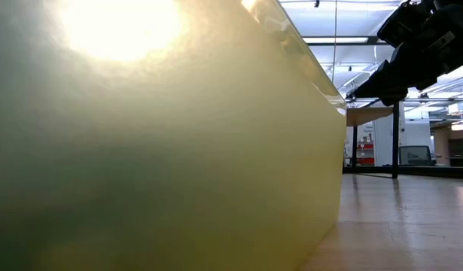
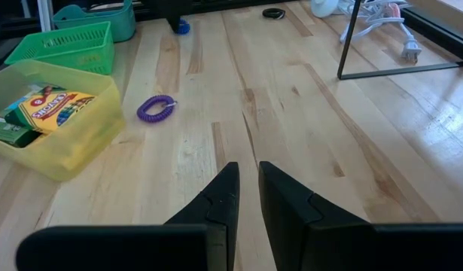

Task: Pick & Place Office Desk Supplies
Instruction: Put the blue spring rubberband into the green bin

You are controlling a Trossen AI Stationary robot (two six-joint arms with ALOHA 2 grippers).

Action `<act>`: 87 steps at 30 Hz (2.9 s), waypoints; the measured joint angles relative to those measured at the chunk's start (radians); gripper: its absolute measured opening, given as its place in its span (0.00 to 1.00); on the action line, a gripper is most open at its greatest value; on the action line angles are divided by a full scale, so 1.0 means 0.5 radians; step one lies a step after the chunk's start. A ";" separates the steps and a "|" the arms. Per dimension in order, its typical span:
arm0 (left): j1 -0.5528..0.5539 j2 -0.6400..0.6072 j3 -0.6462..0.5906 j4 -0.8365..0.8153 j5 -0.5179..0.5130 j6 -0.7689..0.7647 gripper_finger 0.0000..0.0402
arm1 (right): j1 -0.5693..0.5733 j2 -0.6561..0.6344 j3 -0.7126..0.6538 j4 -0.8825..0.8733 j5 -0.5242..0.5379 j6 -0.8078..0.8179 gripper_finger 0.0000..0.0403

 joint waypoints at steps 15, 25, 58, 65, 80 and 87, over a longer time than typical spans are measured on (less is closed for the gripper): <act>0.090 -0.002 0.096 -0.116 -0.023 0.214 0.29 | 0.000 0.000 0.000 0.000 0.000 0.000 0.13; 0.089 0.005 0.060 -0.040 -0.014 0.299 0.29 | 0.000 0.000 0.000 0.000 0.000 0.000 0.13; 0.088 0.005 -0.046 0.082 -0.109 0.306 0.04 | 0.000 0.000 0.000 0.000 0.000 0.000 0.13; 0.089 0.003 -0.047 0.091 -0.106 0.304 0.01 | 0.000 0.000 0.000 0.000 0.000 0.000 0.13; 0.093 0.000 0.309 -0.115 -0.098 0.393 0.01 | 0.000 0.000 0.000 0.000 0.000 0.000 0.13; 0.093 -0.002 0.639 -0.332 -0.171 0.417 0.01 | 0.000 0.000 0.000 0.000 0.000 0.000 0.13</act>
